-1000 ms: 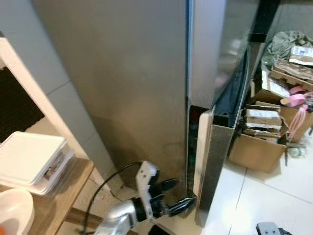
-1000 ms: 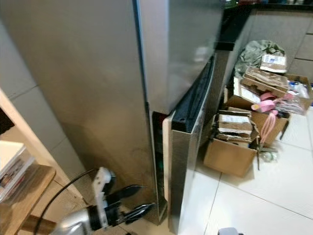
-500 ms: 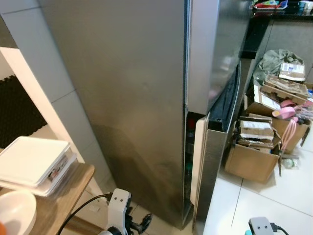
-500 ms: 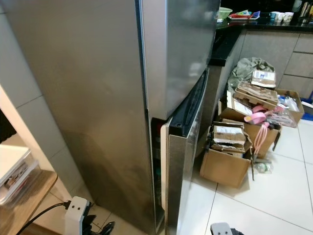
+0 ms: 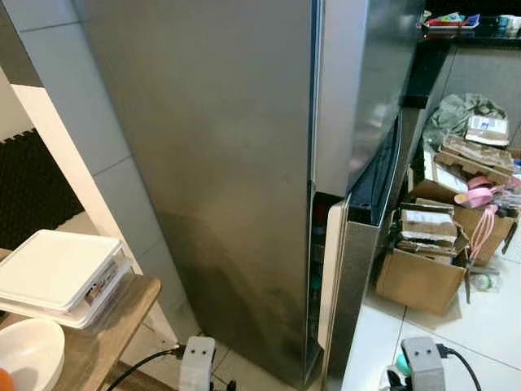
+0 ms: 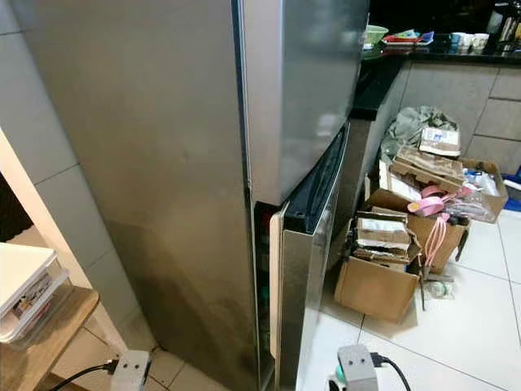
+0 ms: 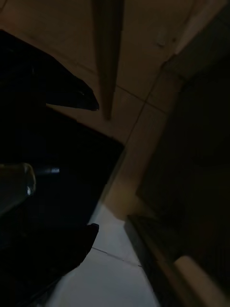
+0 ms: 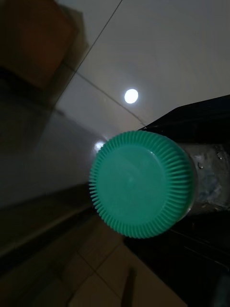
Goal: Restocking fridge
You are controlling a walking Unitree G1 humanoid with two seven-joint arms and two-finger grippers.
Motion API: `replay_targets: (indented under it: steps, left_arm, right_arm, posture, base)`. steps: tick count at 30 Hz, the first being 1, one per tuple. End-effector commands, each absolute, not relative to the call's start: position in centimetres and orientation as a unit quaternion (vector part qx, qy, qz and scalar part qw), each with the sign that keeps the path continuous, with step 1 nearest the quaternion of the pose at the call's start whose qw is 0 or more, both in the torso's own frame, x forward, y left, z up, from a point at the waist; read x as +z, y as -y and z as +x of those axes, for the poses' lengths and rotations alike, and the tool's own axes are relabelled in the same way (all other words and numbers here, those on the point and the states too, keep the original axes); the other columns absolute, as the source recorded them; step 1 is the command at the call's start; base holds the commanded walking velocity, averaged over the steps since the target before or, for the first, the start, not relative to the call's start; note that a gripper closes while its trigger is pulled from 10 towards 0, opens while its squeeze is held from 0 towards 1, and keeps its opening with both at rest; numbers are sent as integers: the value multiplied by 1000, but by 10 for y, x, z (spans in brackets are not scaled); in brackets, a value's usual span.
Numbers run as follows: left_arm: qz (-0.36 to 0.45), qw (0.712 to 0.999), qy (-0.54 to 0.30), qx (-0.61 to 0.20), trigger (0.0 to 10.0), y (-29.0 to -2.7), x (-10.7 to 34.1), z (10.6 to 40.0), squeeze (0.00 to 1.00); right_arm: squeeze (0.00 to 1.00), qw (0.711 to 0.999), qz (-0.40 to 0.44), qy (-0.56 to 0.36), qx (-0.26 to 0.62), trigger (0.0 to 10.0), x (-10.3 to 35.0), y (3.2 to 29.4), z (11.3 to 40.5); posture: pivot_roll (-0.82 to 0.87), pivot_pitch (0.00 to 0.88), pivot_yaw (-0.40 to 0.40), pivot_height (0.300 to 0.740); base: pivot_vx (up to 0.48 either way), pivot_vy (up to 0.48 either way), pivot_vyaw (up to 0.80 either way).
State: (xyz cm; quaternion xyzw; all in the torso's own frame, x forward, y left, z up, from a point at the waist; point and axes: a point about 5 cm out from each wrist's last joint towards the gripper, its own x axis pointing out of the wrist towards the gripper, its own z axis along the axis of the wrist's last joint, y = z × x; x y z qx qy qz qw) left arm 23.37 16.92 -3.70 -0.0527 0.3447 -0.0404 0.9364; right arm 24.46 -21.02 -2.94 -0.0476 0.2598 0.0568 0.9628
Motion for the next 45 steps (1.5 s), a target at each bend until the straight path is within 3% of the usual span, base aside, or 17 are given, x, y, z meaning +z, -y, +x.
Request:
replay_targets:
  steps: [1,8,11,19,24,30,31,36,40,45]
  left_arm:
    - [-57,935,-349,-31,10000,-169,-41,230,0]
    - [-55,938,-340,-34,10000,-167,-38,234,0]
    - [-16,938,-345,-29,10000,-171,-36,239,0]
    - [-15,953,-301,-31,10000,-165,-21,257,0]
    - [-11,966,-248,-72,10000,-157,0,273,0]
    - [9,964,-239,-116,10000,-151,6,279,0]
    - [22,960,-230,-158,10000,-143,10,283,0]
    - [23,958,-223,-177,10000,-138,13,287,0]
    - [-15,942,-181,-284,10000,-107,34,299,0]
    - [10,937,-162,-310,10000,-96,47,312,0]
  right_arm:
    - [0,965,-49,-252,58,10000,-28,209,245]
    - [0,965,-48,-251,56,10000,-29,210,244]
    - [0,965,-46,-253,53,10000,-30,211,241]
    - [0,964,-43,-258,48,10000,-34,212,235]
    - [0,963,-41,-261,48,10000,-34,211,236]
    - [0,962,-40,-265,45,10000,-34,213,236]
    - [0,961,-41,-269,42,10000,-36,215,234]
    - [0,961,-42,-272,41,10000,-36,216,234]
    - [0,958,-46,-282,37,10000,-38,221,230]
    - [0,955,-50,-291,34,10000,-41,222,226]
  posture:
    - [-31,70,35,740]
    - [-23,76,43,740]
    - [-19,82,49,740]
    - [-13,87,55,740]
    - [-8,86,56,740]
    - [-9,84,57,740]
    - [-11,85,55,740]
    - [-12,87,53,740]
    - [-18,97,48,740]
    - [-21,100,48,740]
  base:
    - [0,-480,0]
    - [0,-437,0]
    - [0,0,0]
    - [0,0,0]
    - [0,0,0]
    - [0,0,0]
    - [0,0,0]
    - [0,0,0]
    - [0,0,0]
    - [0,0,0]
